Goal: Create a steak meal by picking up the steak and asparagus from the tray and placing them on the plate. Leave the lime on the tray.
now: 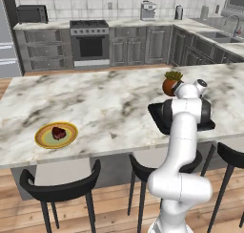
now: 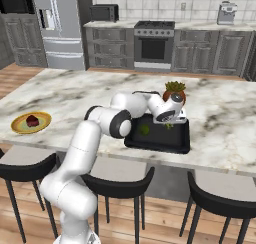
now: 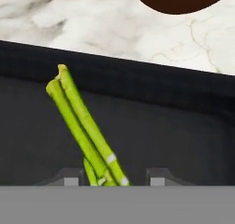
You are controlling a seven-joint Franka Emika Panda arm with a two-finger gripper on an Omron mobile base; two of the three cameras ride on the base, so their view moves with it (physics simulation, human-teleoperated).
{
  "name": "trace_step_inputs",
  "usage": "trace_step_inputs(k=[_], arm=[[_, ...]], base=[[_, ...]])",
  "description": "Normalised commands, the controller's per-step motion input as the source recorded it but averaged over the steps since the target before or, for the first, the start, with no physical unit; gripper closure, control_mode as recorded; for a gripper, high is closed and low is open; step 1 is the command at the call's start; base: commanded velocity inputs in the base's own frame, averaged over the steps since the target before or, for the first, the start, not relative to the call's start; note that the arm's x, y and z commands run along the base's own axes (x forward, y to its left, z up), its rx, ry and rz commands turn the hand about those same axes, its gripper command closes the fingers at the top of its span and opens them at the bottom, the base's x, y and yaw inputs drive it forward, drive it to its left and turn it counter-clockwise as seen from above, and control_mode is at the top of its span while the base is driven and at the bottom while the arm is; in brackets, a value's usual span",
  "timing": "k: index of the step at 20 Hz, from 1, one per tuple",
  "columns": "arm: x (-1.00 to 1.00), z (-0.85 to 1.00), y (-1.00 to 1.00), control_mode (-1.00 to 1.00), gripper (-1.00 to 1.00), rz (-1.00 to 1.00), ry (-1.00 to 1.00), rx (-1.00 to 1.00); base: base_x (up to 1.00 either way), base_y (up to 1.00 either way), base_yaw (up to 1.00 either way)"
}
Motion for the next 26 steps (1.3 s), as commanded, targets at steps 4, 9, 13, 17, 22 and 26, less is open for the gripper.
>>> trace_step_inputs(k=[4, 9, 13, 17, 22, 26], arm=[[-0.25, -0.04, 0.18, -1.00, 1.00, 0.01, -0.04, 0.00], [-0.95, 0.42, 0.36, -1.00, 1.00, 0.11, -0.13, -0.05], [-1.00, 0.89, 0.52, -1.00, 1.00, 0.11, -0.12, -0.12], [-0.95, 0.91, 0.82, -1.00, 1.00, 0.13, -0.12, -0.18], [-0.67, 0.99, 0.88, -1.00, 1.00, 0.12, -0.02, -0.13], [-0.56, 0.81, 0.99, -1.00, 1.00, 0.14, 0.07, -0.08]], base=[[0.00, 0.00, 0.00], [0.00, 0.00, 0.00], [0.00, 0.00, 0.00], [0.00, 0.00, 0.00], [0.00, 0.00, 0.00], [0.00, 0.00, 0.00]])
